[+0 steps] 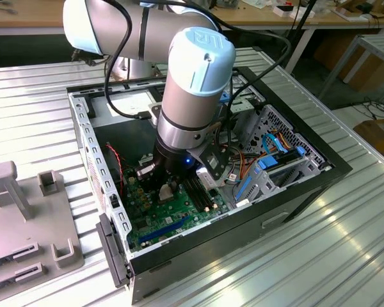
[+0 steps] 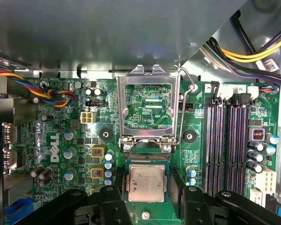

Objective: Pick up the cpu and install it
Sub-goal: 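Place the cpu into insertion slot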

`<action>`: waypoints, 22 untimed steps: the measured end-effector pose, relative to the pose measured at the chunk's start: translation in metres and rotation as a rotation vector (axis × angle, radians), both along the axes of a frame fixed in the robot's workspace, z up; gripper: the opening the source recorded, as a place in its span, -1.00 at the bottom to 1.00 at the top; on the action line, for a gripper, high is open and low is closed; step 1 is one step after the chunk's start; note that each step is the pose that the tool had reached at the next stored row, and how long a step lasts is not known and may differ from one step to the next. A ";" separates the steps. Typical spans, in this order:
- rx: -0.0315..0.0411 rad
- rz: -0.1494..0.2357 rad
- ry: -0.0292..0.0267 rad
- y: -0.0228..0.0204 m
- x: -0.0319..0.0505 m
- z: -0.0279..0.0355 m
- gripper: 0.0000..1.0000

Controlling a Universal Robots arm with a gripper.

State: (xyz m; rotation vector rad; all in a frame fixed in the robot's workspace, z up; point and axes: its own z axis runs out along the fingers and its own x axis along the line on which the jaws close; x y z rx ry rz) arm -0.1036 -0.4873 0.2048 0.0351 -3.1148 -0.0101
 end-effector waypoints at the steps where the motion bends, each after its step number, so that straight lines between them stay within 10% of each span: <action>1: 0.0008 0.000 -0.0001 0.0000 0.0001 -0.0003 -0.06; 22: 0.0155 0.000 0.0001 -0.0022 0.0002 -0.0055 -0.06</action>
